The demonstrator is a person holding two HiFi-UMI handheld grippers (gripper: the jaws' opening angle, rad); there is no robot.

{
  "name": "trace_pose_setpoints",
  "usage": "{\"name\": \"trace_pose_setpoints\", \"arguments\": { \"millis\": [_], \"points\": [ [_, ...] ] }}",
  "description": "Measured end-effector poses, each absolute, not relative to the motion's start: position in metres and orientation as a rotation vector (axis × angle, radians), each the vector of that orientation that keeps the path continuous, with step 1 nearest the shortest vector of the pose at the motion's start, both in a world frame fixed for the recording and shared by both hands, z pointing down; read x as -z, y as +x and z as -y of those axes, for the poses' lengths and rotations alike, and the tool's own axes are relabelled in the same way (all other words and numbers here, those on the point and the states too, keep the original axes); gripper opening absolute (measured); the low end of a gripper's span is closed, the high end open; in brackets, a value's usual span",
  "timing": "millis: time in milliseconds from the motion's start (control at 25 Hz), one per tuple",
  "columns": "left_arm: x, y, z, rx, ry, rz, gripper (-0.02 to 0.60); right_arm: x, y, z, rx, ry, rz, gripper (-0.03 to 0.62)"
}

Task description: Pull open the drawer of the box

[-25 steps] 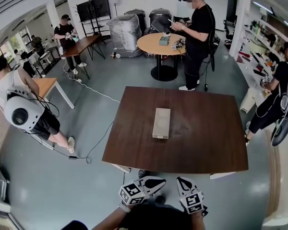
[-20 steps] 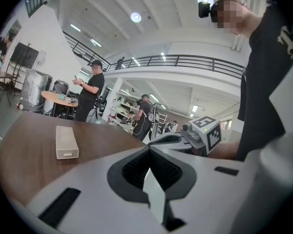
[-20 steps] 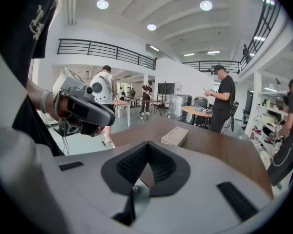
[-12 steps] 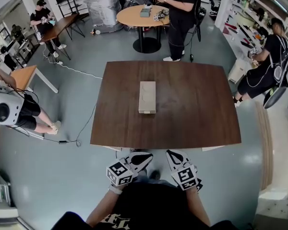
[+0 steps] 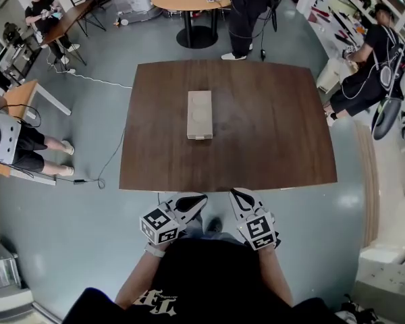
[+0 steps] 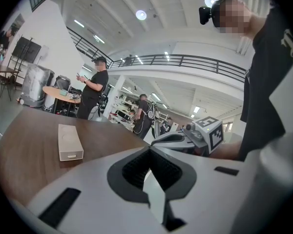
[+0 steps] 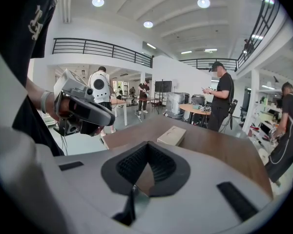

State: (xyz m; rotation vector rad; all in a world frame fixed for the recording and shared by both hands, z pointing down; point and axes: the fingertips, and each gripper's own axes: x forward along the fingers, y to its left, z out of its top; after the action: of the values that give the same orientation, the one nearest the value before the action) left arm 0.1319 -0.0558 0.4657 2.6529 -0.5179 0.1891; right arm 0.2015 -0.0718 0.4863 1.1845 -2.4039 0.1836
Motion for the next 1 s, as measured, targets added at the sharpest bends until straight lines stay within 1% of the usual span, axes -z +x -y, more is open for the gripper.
{"name": "trace_pose_setpoints", "arguments": {
  "millis": [360, 760, 1000],
  "points": [
    [-0.471, 0.126, 0.078, -0.197, 2.626, 0.514, 0.005, -0.488, 0.202, 0.094, -0.203, 1.197, 2.387, -0.012],
    [-0.475, 0.11, 0.115, -0.173, 2.609, 0.547, 0.005, -0.476, 0.253, 0.148, -0.198, 1.363, 2.335, -0.012],
    [-0.48, 0.098, 0.129, -0.164, 2.582, 0.563, 0.005, -0.477, 0.251, 0.166, -0.202, 1.356, 2.317, -0.012]
  ]
}}
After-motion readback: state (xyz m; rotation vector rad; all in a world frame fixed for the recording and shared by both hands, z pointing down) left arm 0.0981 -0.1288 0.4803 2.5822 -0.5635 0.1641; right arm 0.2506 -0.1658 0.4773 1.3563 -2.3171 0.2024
